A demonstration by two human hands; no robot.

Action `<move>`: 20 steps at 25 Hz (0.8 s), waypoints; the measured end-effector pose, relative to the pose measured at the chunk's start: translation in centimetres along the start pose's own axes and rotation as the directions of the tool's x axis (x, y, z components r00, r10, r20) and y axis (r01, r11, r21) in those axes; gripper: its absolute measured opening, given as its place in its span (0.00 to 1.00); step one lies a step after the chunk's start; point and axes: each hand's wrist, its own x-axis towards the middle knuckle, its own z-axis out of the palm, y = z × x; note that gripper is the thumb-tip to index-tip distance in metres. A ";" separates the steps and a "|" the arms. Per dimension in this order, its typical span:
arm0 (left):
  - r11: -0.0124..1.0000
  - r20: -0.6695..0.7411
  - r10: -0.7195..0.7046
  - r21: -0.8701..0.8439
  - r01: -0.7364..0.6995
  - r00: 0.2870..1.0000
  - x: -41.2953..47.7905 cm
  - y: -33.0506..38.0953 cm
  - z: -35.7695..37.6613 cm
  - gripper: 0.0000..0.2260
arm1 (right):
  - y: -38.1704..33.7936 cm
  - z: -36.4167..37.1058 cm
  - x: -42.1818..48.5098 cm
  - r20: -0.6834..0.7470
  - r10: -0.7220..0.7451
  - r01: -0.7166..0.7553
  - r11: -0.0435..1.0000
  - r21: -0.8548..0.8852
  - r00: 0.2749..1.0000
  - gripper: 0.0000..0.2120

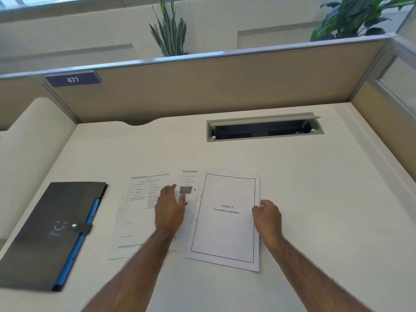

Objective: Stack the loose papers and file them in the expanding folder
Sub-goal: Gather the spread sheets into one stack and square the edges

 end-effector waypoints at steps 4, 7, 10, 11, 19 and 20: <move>0.912 -0.146 -0.320 0.221 0.346 0.936 1.7 -8.8 -3.8 0.31 | -0.5 0.9 -0.2 -0.020 -0.088 0.087 0.995 -0.056 0.996 0.15; 0.867 -0.110 -0.448 0.191 0.461 0.887 2.0 -11.1 -5.2 0.33 | -1.0 1.6 -0.4 -0.037 -0.114 0.110 0.989 -0.101 0.993 0.18; 0.924 -0.099 -0.339 0.152 0.351 0.936 2.3 -9.6 -5.6 0.31 | -2.0 2.9 -0.8 -0.037 -0.120 0.116 0.989 -0.095 0.992 0.17; 0.938 -0.082 -0.314 0.125 0.322 0.946 2.2 -8.7 -5.8 0.31 | -2.5 3.4 -1.1 -0.032 -0.126 0.124 0.989 -0.080 0.991 0.16; 0.973 0.192 -0.177 -0.110 0.201 0.965 1.0 -4.7 -4.6 0.38 | -4.6 7.2 -2.3 0.014 -0.096 0.096 0.992 -0.084 0.995 0.17; 0.974 0.215 -0.162 -0.125 0.191 0.963 0.8 -4.4 -4.3 0.38 | -4.7 7.4 -2.3 0.021 -0.087 0.089 0.993 -0.081 0.996 0.17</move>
